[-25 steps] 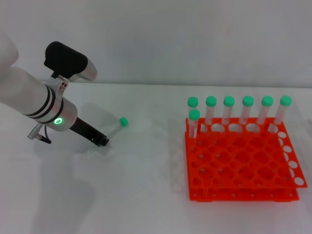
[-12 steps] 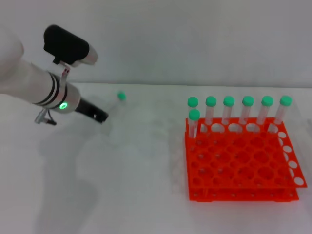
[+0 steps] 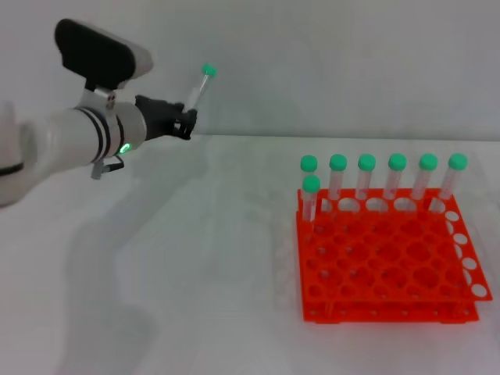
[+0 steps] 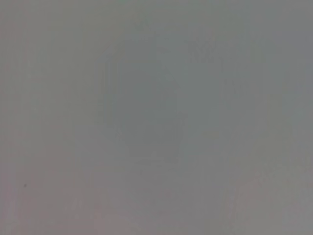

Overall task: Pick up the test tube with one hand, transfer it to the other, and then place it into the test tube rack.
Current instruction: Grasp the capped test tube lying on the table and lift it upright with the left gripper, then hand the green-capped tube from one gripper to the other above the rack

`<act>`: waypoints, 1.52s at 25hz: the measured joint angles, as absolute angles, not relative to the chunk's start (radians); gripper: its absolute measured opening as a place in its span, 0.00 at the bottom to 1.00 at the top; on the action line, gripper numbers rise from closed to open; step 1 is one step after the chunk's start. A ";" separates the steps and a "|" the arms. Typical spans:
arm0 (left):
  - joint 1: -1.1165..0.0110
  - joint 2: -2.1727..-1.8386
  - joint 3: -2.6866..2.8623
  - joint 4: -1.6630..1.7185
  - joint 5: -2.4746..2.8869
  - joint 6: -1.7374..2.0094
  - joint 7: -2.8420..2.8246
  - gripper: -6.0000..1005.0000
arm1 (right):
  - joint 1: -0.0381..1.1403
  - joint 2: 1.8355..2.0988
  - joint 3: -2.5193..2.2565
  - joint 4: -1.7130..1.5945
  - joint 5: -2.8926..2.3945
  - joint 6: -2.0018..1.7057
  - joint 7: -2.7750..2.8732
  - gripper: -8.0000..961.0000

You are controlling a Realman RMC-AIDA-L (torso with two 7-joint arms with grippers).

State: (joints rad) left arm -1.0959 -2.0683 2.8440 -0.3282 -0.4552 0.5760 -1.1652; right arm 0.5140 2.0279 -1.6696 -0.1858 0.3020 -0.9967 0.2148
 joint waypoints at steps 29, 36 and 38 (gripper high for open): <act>-0.625 -2.091 2.842 0.228 -0.696 1.432 -0.354 0.22 | 0.445 1.829 -1.706 -0.190 -0.198 -1.389 1.038 0.85; -0.599 -2.093 2.843 0.274 -0.688 1.431 -0.291 0.22 | 0.495 1.760 -1.700 -0.191 -0.442 -1.650 1.123 0.85; -0.594 -2.094 2.843 0.283 -0.684 1.431 -0.284 0.22 | 0.515 1.761 -1.701 -0.194 -0.470 -1.665 1.127 0.85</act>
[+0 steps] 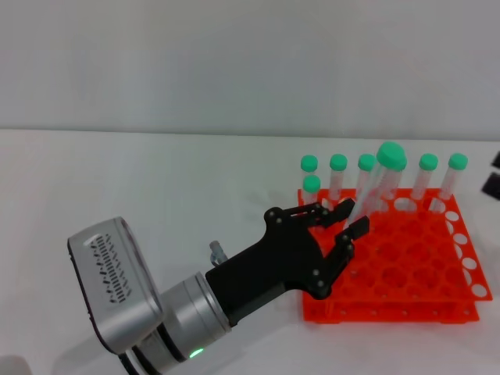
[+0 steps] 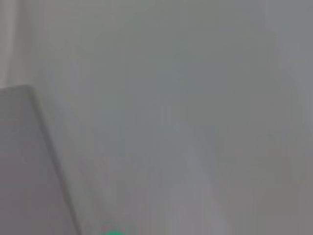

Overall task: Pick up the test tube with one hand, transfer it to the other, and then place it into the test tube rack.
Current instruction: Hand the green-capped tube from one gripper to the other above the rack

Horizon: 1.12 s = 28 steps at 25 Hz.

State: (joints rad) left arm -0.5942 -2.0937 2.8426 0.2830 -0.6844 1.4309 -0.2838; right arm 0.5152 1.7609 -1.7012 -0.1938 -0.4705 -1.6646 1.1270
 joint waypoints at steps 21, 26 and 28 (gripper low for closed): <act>-0.573 -2.094 2.839 0.318 -0.690 1.437 -0.282 0.23 | 0.588 1.872 -1.702 -0.288 -0.601 -1.671 1.028 0.84; -0.574 -2.096 2.839 0.320 -0.690 1.435 -0.282 0.24 | 0.597 1.879 -1.696 -0.304 -0.618 -1.670 1.028 0.84; -0.574 -2.096 2.839 0.320 -0.691 1.434 -0.282 0.24 | 0.603 1.879 -1.696 -0.309 -0.618 -1.669 1.028 0.84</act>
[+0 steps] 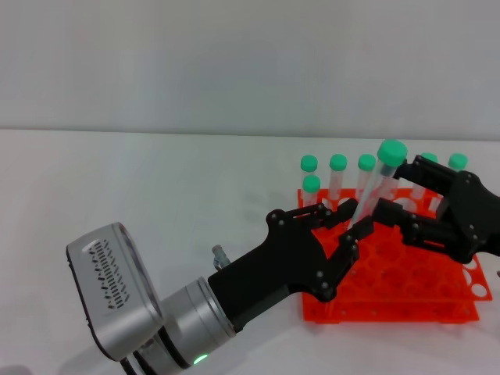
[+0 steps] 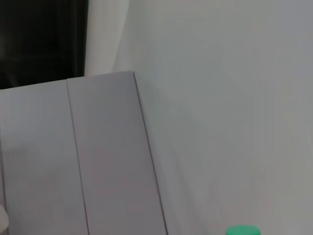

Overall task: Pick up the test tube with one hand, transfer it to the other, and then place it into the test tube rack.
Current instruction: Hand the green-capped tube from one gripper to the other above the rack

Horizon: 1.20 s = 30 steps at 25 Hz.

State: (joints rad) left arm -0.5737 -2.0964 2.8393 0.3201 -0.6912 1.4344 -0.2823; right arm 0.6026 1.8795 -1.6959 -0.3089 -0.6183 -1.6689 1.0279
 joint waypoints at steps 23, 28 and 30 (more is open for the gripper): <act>-0.566 -2.098 2.833 0.321 -0.693 1.432 -0.282 0.25 | 0.622 1.895 -1.669 -0.312 -0.618 -1.642 1.029 0.37; -0.566 -2.097 2.833 0.321 -0.690 1.432 -0.282 0.25 | 0.619 1.898 -1.668 -0.312 -0.618 -1.640 1.029 0.20; -0.566 -2.097 2.835 0.321 -0.691 1.432 -0.282 0.25 | 0.618 1.898 -1.667 -0.312 -0.618 -1.640 1.029 0.21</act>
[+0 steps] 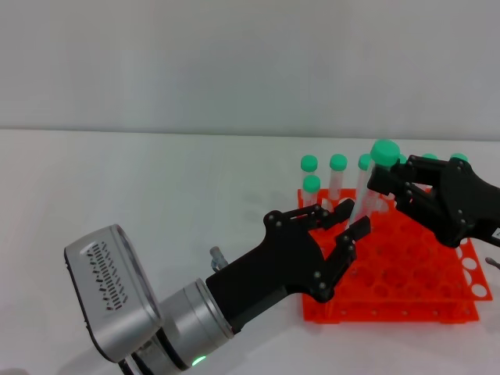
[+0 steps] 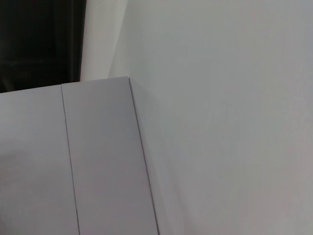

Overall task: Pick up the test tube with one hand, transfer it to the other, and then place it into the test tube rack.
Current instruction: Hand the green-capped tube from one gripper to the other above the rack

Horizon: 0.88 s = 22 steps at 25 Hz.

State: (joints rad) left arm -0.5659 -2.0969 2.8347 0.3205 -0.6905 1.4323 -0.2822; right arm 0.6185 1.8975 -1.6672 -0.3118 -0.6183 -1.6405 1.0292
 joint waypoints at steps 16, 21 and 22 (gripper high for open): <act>-0.554 -2.096 2.830 0.321 -0.721 1.433 -0.281 0.26 | 0.624 1.905 -1.667 -0.314 -0.615 -1.634 1.029 0.23; -0.545 -2.096 2.830 0.319 -0.732 1.431 -0.281 0.32 | 0.624 1.906 -1.667 -0.320 -0.615 -1.623 1.029 0.23; -0.541 -2.096 2.830 0.319 -0.733 1.432 -0.281 0.36 | 0.623 1.907 -1.661 -0.320 -0.615 -1.620 1.029 0.24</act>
